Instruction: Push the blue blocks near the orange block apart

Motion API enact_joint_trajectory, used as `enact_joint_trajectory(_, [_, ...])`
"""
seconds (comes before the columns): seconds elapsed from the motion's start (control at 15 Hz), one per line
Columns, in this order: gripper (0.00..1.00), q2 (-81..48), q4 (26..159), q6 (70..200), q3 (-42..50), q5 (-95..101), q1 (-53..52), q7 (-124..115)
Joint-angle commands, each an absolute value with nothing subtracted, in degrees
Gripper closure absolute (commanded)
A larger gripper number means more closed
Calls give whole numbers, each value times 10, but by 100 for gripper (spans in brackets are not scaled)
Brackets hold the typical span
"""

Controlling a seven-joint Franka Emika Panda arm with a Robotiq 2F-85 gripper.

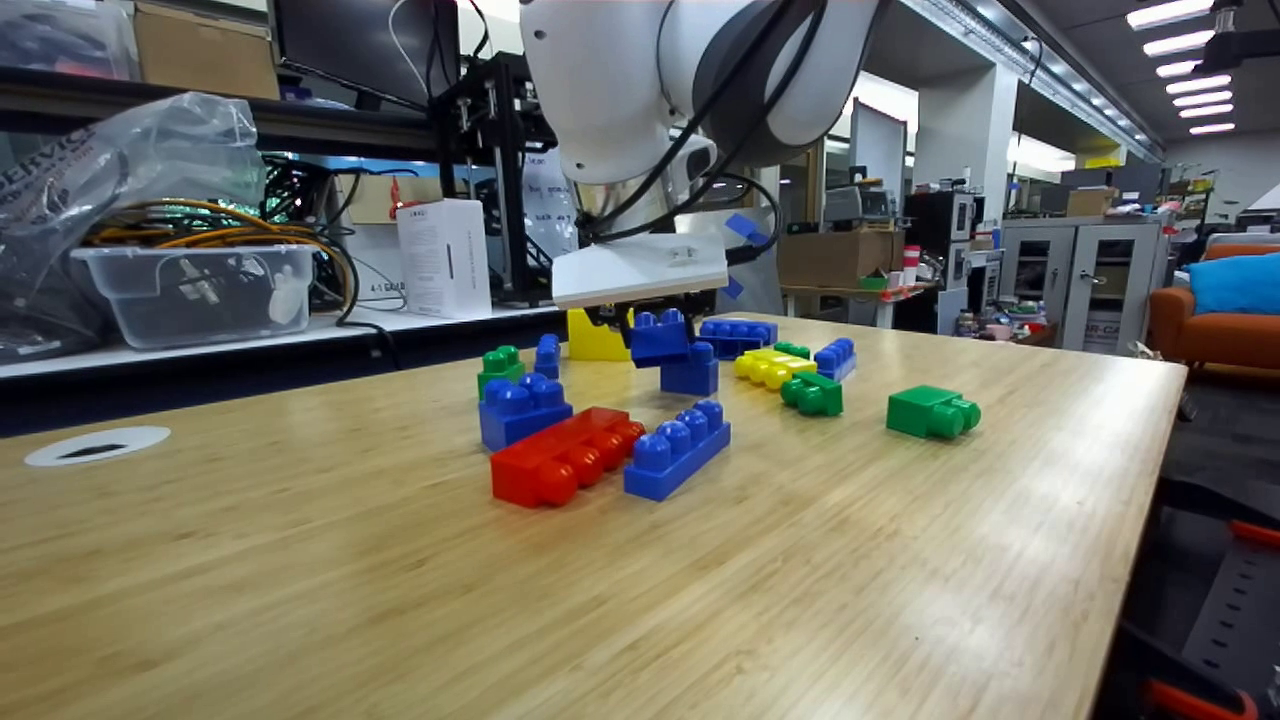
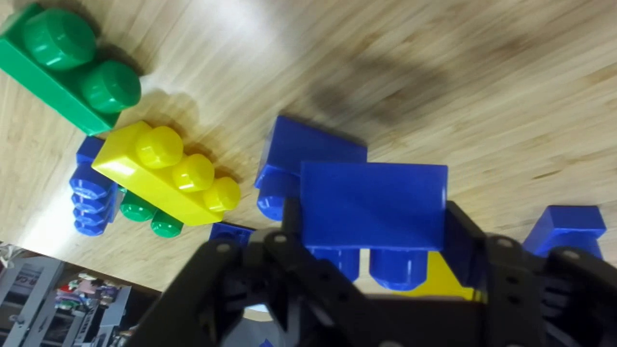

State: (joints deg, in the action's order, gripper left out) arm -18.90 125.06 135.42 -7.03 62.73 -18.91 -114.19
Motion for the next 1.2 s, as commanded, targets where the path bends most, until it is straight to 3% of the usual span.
enact_joint_trajectory(0.0, [56, -196, 1247, 1339, -75, 631, -178, -1155])
enact_joint_trajectory(1.13, [56, -239, 1210, 1330, -51, 646, -150, -1152])
